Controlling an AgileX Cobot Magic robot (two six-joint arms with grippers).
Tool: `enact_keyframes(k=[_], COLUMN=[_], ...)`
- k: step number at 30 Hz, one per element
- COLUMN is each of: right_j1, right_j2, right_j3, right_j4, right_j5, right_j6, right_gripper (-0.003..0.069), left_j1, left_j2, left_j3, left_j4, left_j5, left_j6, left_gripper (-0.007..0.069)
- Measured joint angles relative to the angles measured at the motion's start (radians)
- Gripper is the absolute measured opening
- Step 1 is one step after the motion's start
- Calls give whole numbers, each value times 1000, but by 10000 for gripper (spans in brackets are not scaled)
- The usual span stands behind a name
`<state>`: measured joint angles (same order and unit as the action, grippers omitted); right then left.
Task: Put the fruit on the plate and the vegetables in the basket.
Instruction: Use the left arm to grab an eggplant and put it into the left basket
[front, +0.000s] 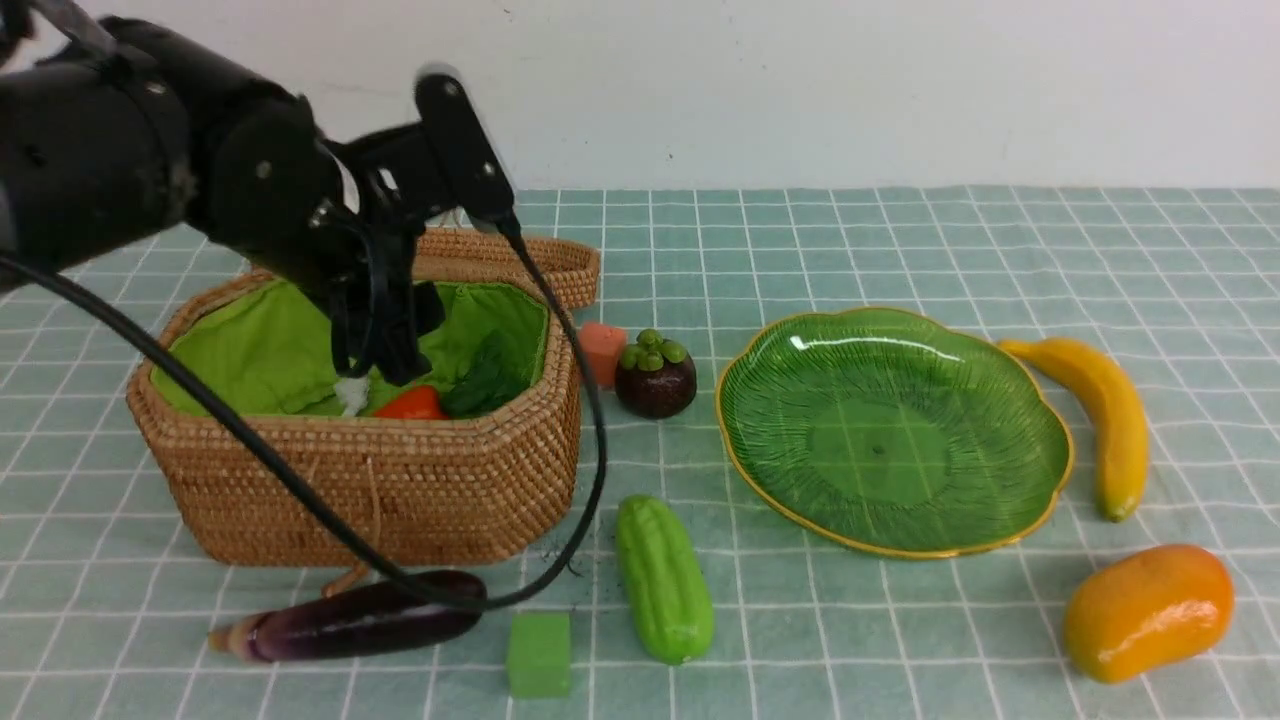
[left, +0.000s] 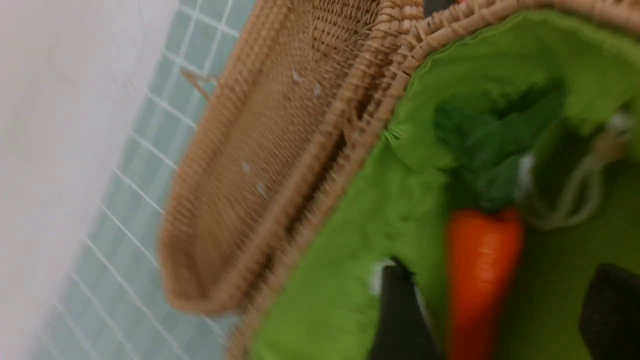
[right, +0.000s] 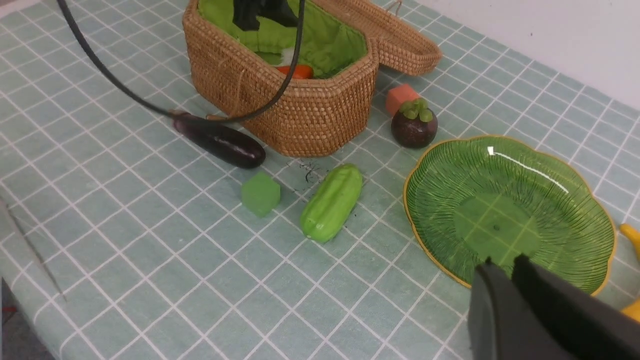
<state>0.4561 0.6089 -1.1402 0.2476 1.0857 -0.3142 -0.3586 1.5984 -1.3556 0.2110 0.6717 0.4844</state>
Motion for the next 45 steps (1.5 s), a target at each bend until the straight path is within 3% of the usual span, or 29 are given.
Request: enact_keyframes(k=[1, 3, 5, 7, 12, 15, 20, 22, 24, 33, 45], right_j1=[0, 0, 0, 0, 0, 0, 0, 0, 0, 0, 0], right_j2=[0, 0, 0, 0, 0, 0, 0, 0, 0, 0, 0], right_j3=[0, 0, 0, 0, 0, 0, 0, 0, 0, 0, 0], right_j4=[0, 0, 0, 1, 1, 1, 5, 9, 17, 28, 46], right_j5=[0, 1, 4, 12, 28, 30, 36, 36, 37, 50, 64], right_j6=[0, 0, 0, 0, 0, 0, 0, 0, 0, 0, 0], right_gripper=[64, 67, 67, 70, 73, 74, 77, 77, 78, 85, 86], left_j1=[0, 0, 0, 0, 0, 0, 0, 0, 0, 0, 0], left_j2=[-6, -92, -154, -217, -330, -357, -347, -334, -283, -131, -53], left_j3=[0, 20, 71, 150, 372, 524, 683, 704, 726, 728, 728], left_j4=[-6, -78, -130, -184, -261, -275, -263, -253, -211, -82, 36], left_j5=[8, 126, 198, 255, 254, 126, -158, -211, -289, -459, -508], left_j6=[-12, -103, -101, -82, -60, -11, 97, 112, 137, 126, 115], left_gripper=[358, 151, 31, -13, -12, 65, 335, 386, 493, 533, 515])
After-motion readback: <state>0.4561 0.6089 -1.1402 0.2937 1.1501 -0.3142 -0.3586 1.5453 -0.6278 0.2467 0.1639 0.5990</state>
